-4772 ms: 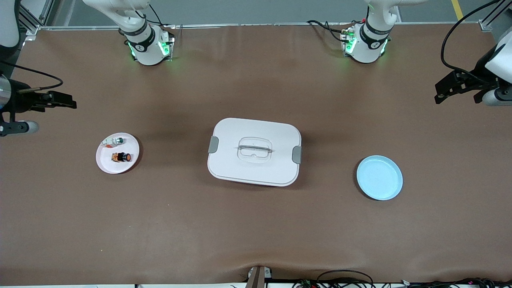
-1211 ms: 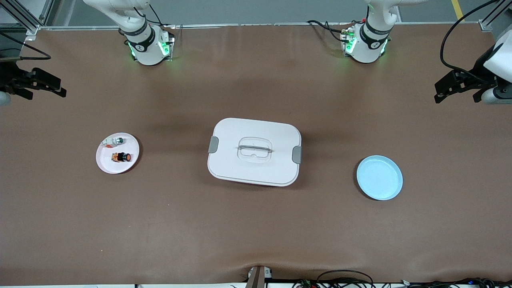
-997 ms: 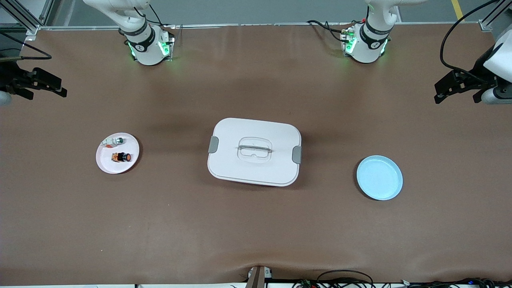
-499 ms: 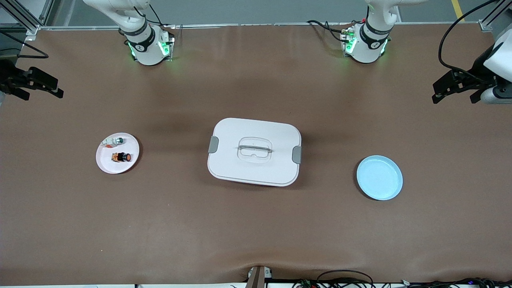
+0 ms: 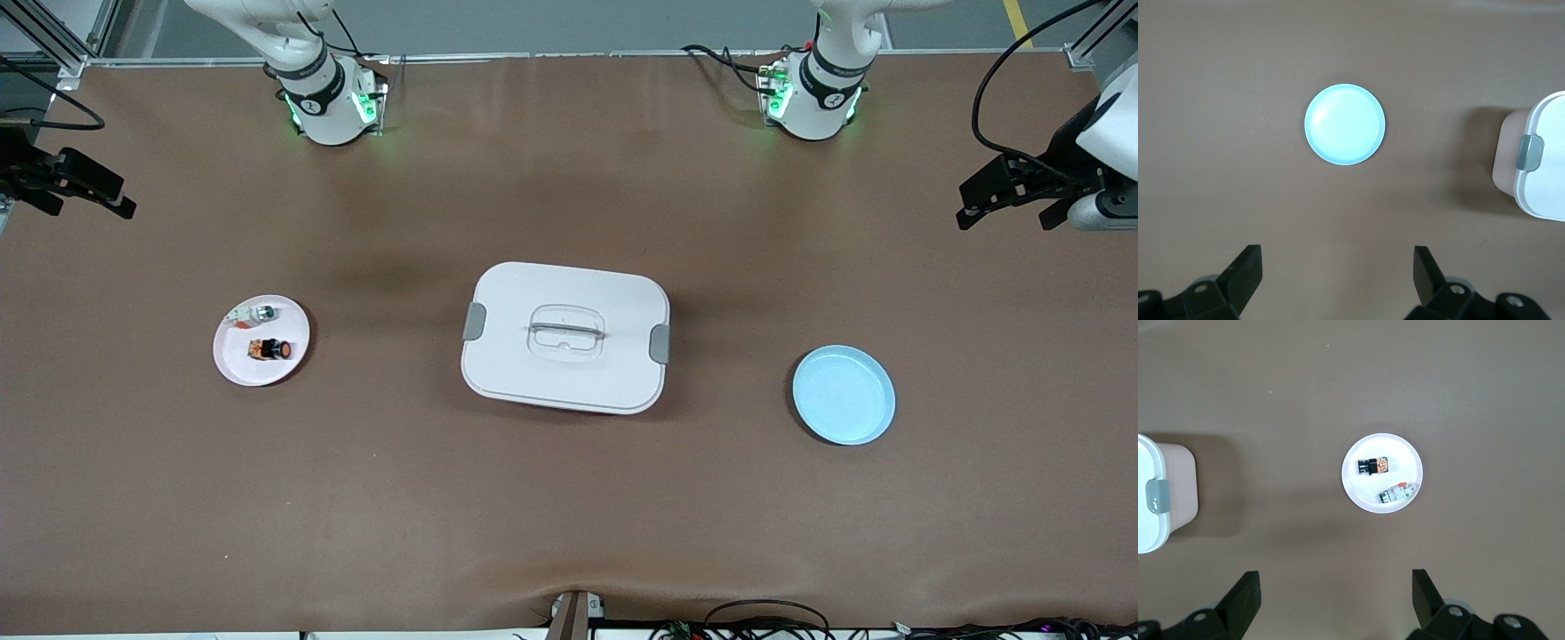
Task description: Transfer orange switch to right arm and place
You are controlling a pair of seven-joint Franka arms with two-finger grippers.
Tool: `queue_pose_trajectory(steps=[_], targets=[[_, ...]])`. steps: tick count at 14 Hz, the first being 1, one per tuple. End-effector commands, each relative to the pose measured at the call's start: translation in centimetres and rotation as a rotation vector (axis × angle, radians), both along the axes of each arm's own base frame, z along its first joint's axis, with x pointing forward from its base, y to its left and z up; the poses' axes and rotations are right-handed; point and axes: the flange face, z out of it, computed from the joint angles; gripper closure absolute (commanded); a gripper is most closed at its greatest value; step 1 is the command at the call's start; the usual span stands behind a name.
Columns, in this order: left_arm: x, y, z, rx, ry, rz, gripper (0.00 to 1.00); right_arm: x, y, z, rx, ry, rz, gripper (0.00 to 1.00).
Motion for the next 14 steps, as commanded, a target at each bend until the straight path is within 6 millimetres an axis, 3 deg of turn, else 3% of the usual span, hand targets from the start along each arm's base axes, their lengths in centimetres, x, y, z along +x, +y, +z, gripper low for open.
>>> queue_pose_trajectory(steps=[1,14], targets=[[-0.13,0.39,0.82,-0.006,-0.022,-0.02,0.0,-0.69,-0.17,0.09,-0.015,-0.011,-0.021,0.0],[0.56,0.3,1.1,-0.003,-0.025,-0.013,0.0,-0.64,0.58,0.77,-0.044,-0.05,0.011,0.0]])
